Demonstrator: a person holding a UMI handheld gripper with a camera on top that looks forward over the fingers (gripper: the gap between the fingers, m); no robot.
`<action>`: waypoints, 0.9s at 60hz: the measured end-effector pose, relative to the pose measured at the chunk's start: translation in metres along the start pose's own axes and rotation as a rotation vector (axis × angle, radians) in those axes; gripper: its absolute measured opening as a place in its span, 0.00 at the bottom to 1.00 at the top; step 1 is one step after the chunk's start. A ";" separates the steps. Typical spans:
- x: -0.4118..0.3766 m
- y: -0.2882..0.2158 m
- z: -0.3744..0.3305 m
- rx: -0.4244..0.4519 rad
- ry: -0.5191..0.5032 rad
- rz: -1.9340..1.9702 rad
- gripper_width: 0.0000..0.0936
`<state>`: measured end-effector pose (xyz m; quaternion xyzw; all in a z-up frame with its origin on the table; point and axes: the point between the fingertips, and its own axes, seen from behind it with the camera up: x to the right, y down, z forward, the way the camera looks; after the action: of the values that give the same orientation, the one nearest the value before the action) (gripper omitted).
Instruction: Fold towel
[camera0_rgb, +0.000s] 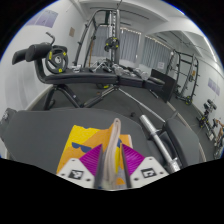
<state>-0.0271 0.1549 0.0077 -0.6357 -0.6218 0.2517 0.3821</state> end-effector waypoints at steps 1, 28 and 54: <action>0.004 0.002 0.000 -0.008 0.014 -0.002 0.53; -0.035 -0.016 -0.318 0.125 -0.009 0.053 0.91; -0.091 0.037 -0.427 0.129 -0.058 0.072 0.91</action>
<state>0.3250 -0.0054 0.2122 -0.6241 -0.5919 0.3229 0.3948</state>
